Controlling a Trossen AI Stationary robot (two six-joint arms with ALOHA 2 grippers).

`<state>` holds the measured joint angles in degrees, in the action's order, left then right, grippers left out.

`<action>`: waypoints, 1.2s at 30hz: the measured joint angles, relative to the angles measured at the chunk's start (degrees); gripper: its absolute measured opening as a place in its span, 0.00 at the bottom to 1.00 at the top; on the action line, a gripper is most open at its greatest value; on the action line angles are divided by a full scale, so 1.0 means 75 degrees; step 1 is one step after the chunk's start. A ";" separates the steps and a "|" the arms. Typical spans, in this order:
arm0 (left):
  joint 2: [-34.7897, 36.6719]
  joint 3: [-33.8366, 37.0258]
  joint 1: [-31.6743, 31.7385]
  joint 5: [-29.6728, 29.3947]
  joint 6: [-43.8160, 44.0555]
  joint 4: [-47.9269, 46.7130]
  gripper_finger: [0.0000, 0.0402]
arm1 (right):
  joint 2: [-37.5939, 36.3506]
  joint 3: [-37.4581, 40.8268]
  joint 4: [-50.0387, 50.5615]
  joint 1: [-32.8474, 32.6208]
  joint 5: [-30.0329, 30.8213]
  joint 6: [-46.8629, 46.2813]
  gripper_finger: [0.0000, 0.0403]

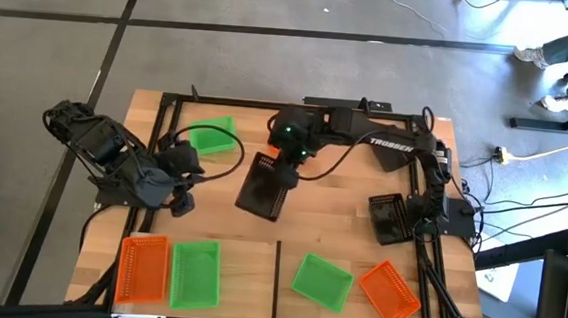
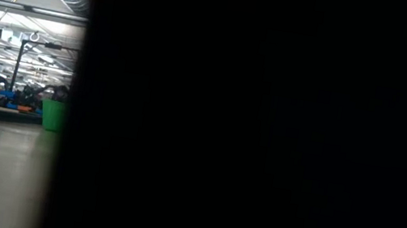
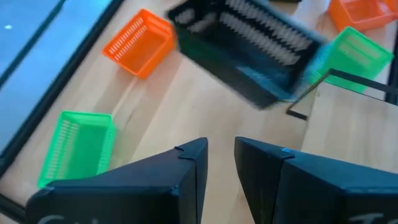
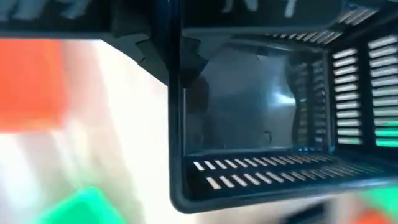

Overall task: Stack baskets on shelf by color
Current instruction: Put the left black basket on the shelf

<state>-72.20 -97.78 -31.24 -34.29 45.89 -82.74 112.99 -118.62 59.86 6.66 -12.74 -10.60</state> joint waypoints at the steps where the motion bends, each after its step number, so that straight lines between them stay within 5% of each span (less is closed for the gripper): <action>1: 0.0000 0.0000 0.0000 -0.0103 0.0000 -0.0029 0.17 | 0.0000 -0.0108 0.0107 0.0000 -0.0325 0.0064 0.00; 14: 0.0000 0.0000 0.0000 -0.1139 0.0549 -0.0324 0.17 | 0.0009 -0.0785 0.0495 -0.0730 -0.0881 0.0686 0.00; 36: 0.0000 0.0000 0.0224 -0.1004 0.0241 -0.0350 0.18 | 0.1039 -0.0869 -0.1137 -0.2060 -0.0567 -0.1505 0.00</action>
<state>-72.20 -97.78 -29.56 -41.82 47.70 -85.36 120.78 -125.14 51.33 -8.80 -16.99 -21.89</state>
